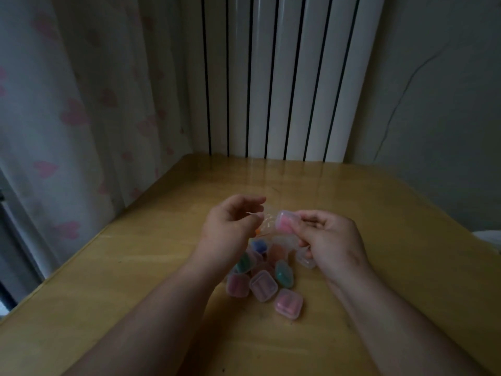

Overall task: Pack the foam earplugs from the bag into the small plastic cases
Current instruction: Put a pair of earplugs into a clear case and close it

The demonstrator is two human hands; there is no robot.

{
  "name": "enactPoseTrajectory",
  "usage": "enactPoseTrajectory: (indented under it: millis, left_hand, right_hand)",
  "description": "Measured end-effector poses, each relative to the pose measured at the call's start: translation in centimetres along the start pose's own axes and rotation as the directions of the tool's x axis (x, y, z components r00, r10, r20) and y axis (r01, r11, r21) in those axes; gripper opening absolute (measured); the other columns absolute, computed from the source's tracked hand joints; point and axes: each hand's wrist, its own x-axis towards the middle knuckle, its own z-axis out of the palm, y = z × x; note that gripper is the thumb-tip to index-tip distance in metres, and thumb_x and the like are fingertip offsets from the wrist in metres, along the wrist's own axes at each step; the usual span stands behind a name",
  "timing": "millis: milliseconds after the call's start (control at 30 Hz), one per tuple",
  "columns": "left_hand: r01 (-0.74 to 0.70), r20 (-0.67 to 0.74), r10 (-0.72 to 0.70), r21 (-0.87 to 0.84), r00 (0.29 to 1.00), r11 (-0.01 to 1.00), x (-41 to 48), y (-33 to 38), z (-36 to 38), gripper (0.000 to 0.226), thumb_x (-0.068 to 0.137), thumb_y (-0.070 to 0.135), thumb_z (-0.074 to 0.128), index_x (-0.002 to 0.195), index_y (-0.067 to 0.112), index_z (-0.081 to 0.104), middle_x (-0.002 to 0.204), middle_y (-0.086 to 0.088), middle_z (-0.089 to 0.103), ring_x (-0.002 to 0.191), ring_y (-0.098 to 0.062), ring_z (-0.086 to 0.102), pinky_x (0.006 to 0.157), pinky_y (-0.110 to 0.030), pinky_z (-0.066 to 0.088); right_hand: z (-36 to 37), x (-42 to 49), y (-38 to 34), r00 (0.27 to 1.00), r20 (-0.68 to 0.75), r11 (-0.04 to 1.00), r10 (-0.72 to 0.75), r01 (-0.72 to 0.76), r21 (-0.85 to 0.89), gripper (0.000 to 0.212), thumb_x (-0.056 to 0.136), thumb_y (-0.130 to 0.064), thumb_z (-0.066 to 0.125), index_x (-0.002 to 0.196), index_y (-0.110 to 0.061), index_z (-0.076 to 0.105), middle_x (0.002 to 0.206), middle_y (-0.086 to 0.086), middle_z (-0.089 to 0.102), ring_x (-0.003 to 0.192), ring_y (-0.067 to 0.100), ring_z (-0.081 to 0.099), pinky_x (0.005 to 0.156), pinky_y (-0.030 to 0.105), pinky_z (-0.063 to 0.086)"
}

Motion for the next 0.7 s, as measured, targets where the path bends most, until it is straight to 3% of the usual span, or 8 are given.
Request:
enactPoseTrajectory:
  millis: [100,167,300,367,467,533,600,700]
  left_hand:
    - [-0.040,-0.089,0.051,0.119,0.995,0.992,0.2,-0.2,-0.2,0.023,0.094,0.010,0.061,0.103,0.028,0.068,0.097,0.009,0.066,0.085,-0.004,0.064,0.066,-0.017,0.050]
    - [-0.055,-0.116,0.081,0.207,0.990,0.977,0.4,-0.4,-0.4,0.025,0.094,0.008,0.059,0.101,0.030,0.068,0.097,0.011,0.064,0.087,-0.004,0.060,0.067,-0.019,0.048]
    - [-0.032,-0.144,0.090,0.368,0.985,0.929,1.2,-1.2,-0.9,0.047,0.085,-0.004,0.054,0.100,0.039,0.065,0.104,0.018,0.058,0.106,-0.010,0.052,0.088,-0.037,0.052]
    - [-0.004,-0.172,0.089,0.442,0.981,0.897,1.6,-1.6,-1.2,0.051,0.082,-0.003,0.054,0.106,0.041,0.065,0.104,0.020,0.054,0.110,-0.013,0.048,0.091,-0.042,0.052]
    - [0.006,-0.191,0.116,0.542,0.975,0.841,1.8,-2.1,-1.3,0.043,0.087,0.008,0.057,0.118,0.039,0.062,0.105,0.016,0.050,0.111,-0.013,0.044,0.094,-0.039,0.050]
    - [0.014,-0.182,0.149,0.677,0.972,0.736,1.9,-2.1,-1.4,0.043,0.090,0.013,0.058,0.125,0.037,0.058,0.119,0.009,0.052,0.115,-0.014,0.042,0.098,-0.033,0.041]
    - [0.026,-0.172,0.164,0.763,0.971,0.646,2.0,-2.2,-1.6,0.046,0.089,0.016,0.062,0.130,0.037,0.055,0.132,0.006,0.051,0.124,-0.018,0.041,0.099,-0.035,0.036]
    - [0.048,-0.154,0.126,0.797,0.980,0.602,2.2,-2.7,-2.1,0.046,0.086,0.027,0.069,0.129,0.036,0.057,0.137,0.006,0.050,0.127,-0.019,0.041,0.101,-0.036,0.037]
  right_hand:
    - [-0.8,0.7,0.2,1.000,0.009,0.987,-0.014,0.016,-0.162,0.007,0.081,-0.023,0.077,0.087,-0.020,0.074,0.080,-0.004,0.073,0.072,0.007,0.068,0.065,0.027,0.056]
    - [-1.3,1.0,0.5,0.998,0.063,0.949,-0.015,0.034,-0.314,0.008,0.079,-0.024,0.078,0.085,-0.022,0.074,0.086,-0.006,0.073,0.084,0.011,0.068,0.079,0.033,0.057]
    - [-1.7,1.2,0.5,0.995,0.086,0.860,0.058,-0.006,-0.511,0.010,0.071,-0.024,0.078,0.076,-0.024,0.070,0.081,-0.007,0.069,0.080,0.014,0.066,0.072,0.029,0.054]
    - [-1.6,1.1,0.7,0.991,0.089,0.822,0.098,-0.030,-0.568,0.016,0.065,-0.025,0.077,0.075,-0.024,0.066,0.080,-0.005,0.068,0.079,0.017,0.065,0.073,0.033,0.055]
    - [-1.6,1.1,0.8,0.989,0.100,0.749,0.106,-0.013,-0.663,0.011,0.065,-0.026,0.075,0.070,-0.023,0.066,0.076,-0.007,0.068,0.077,0.014,0.063,0.072,0.033,0.054]
    - [-1.7,1.0,0.8,0.985,0.132,0.712,0.112,0.013,-0.702,0.007,0.069,-0.026,0.075,0.069,-0.025,0.068,0.080,-0.008,0.068,0.079,0.012,0.063,0.073,0.031,0.054]
    - [-1.6,0.9,1.0,0.980,0.168,0.690,0.111,0.045,-0.722,0.003,0.073,-0.029,0.076,0.075,-0.028,0.073,0.088,-0.009,0.071,0.087,0.012,0.064,0.081,0.031,0.054]
    - [-1.0,0.8,1.3,0.984,0.171,0.650,0.053,0.096,-0.754,0.012,0.081,-0.036,0.069,0.086,-0.027,0.075,0.097,-0.007,0.073,0.093,0.016,0.065,0.085,0.030,0.053]
